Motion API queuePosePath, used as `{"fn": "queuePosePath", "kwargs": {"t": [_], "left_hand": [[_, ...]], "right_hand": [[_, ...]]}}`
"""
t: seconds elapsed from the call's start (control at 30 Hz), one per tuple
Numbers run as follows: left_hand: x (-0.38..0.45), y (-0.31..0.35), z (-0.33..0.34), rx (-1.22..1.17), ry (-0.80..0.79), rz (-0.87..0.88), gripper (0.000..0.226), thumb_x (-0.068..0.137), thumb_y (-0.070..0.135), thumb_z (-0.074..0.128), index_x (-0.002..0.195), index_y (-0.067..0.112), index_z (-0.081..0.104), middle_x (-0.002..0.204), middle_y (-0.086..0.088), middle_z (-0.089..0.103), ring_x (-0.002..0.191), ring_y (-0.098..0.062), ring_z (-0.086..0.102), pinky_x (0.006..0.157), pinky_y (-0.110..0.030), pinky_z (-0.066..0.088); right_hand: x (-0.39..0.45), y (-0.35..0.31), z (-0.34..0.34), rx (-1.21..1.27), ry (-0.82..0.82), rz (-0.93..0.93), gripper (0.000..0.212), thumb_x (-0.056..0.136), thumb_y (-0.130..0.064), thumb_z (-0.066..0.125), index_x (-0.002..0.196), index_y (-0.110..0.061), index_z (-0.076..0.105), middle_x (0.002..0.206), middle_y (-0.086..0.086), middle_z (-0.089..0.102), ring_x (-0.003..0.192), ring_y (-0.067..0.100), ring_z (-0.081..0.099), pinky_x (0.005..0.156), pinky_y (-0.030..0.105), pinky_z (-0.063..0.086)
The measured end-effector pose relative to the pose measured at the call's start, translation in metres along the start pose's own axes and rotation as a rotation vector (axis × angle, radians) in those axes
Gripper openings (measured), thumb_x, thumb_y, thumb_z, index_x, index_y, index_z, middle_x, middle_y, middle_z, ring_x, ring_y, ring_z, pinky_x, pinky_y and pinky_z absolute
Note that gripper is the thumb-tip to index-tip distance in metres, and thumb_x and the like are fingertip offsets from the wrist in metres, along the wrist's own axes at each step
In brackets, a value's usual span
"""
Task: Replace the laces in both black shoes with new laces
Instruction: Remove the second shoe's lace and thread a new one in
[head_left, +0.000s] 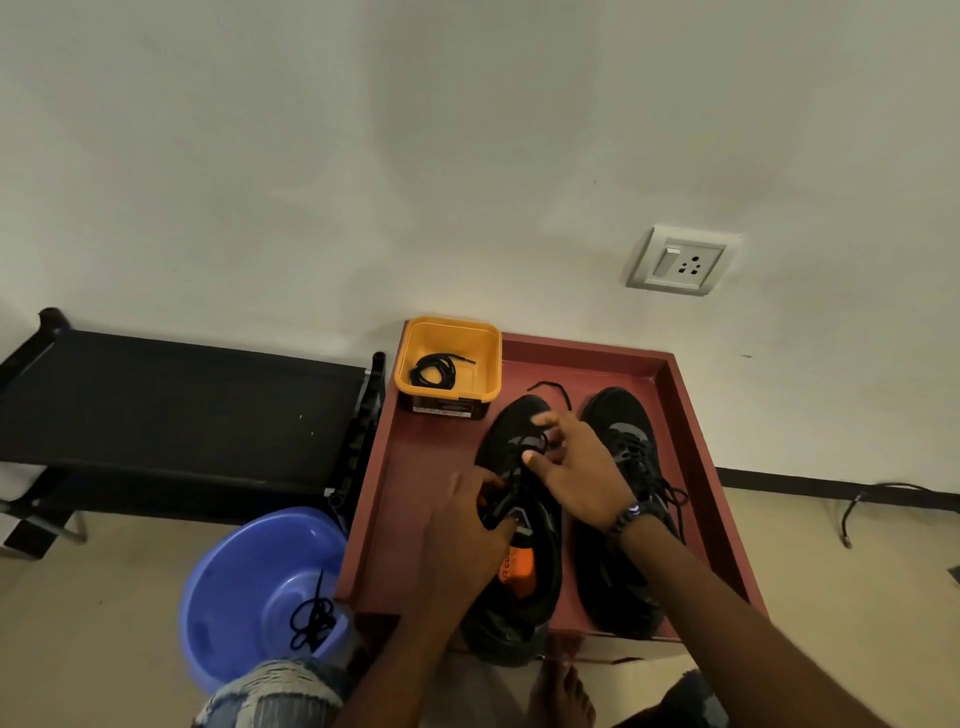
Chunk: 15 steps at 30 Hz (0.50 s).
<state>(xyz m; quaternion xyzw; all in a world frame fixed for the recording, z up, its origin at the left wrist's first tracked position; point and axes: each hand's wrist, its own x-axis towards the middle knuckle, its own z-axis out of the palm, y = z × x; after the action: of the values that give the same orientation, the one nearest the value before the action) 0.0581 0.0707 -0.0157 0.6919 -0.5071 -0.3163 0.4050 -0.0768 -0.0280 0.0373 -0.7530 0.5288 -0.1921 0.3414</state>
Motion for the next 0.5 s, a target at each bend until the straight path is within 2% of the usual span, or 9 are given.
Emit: {"fn": "queuePosePath", "kwargs": {"t": [0.03,0.07,0.13,0.23,0.3,0.37,0.4,0.5], "left_hand": [[0.001,0.000,0.000,0.004,0.007,-0.002,0.036,0.082,0.024,0.073,0.113,0.029,0.055,0.104,0.018,0.048,0.093,0.000,0.055,0.076,-0.012,0.045],[0.001,-0.001,0.001,0.010,0.016,-0.001,0.034,0.083,0.026,0.072,0.112,0.029,0.056,0.103,0.017,0.049,0.093,0.000,0.055,0.074,-0.011,0.043],[0.001,0.000,0.001,0.030,0.018,0.004,0.032,0.083,0.028,0.071,0.112,0.029,0.057,0.104,0.016,0.050,0.093,-0.001,0.055,0.073,-0.009,0.040],[0.000,0.004,0.000,0.042,0.029,0.009,0.033,0.084,0.022,0.072,0.113,0.025,0.058,0.106,0.013,0.047,0.093,-0.002,0.053,0.072,-0.010,0.040],[0.001,0.005,-0.001,0.059,0.071,0.026,0.032,0.084,0.019,0.072,0.113,0.022,0.059,0.108,0.010,0.050,0.092,-0.002,0.052,0.072,-0.007,0.038],[0.001,0.010,-0.004,0.093,0.104,0.025,0.028,0.086,0.019,0.070,0.112,0.022,0.060,0.109,0.008,0.053,0.087,0.001,0.048,0.067,-0.003,0.036],[0.001,0.010,-0.005,0.104,0.116,0.020,0.027,0.086,0.020,0.070,0.111,0.021,0.061,0.109,0.007,0.054,0.086,0.001,0.048,0.066,-0.003,0.035],[0.000,0.014,-0.009,0.146,0.098,0.005,0.032,0.086,0.020,0.070,0.116,0.022,0.060,0.111,0.008,0.051,0.091,-0.002,0.047,0.063,-0.006,0.032]], "right_hand": [[0.000,-0.003,-0.004,-0.104,-0.074,-0.113,0.043,0.093,-0.021,0.064,0.134,-0.030,0.052,0.122,-0.008,0.048,0.111,0.007,0.051,0.097,0.022,0.043],[0.002,-0.005,-0.007,-0.247,-0.141,-0.197,0.047,0.094,-0.021,0.061,0.138,-0.034,0.049,0.127,-0.009,0.045,0.116,0.006,0.047,0.100,0.024,0.042],[0.007,-0.013,-0.010,-0.550,-0.267,-0.322,0.038,0.099,-0.024,0.054,0.134,-0.036,0.056,0.129,-0.010,0.048,0.118,0.010,0.049,0.097,0.032,0.047],[0.015,-0.024,-0.015,-0.748,-0.372,-0.384,0.027,0.101,-0.024,0.048,0.122,-0.028,0.063,0.117,-0.005,0.053,0.107,0.018,0.057,0.082,0.034,0.049],[0.018,-0.031,-0.019,-0.784,-0.343,-0.443,0.021,0.101,-0.025,0.046,0.113,-0.026,0.063,0.109,-0.004,0.054,0.097,0.019,0.058,0.073,0.033,0.046],[0.017,-0.037,-0.021,-0.696,-0.242,-0.446,0.017,0.100,-0.024,0.043,0.105,-0.024,0.060,0.106,-0.005,0.053,0.088,0.017,0.056,0.070,0.034,0.045],[0.018,-0.037,-0.020,-0.578,-0.135,-0.386,0.015,0.099,-0.021,0.044,0.101,-0.022,0.058,0.105,-0.004,0.053,0.087,0.017,0.054,0.071,0.035,0.044],[0.031,-0.028,-0.018,0.148,0.222,0.067,0.015,0.089,-0.012,0.047,0.082,-0.016,0.059,0.090,0.001,0.059,0.083,0.019,0.056,0.075,0.035,0.047]]}}
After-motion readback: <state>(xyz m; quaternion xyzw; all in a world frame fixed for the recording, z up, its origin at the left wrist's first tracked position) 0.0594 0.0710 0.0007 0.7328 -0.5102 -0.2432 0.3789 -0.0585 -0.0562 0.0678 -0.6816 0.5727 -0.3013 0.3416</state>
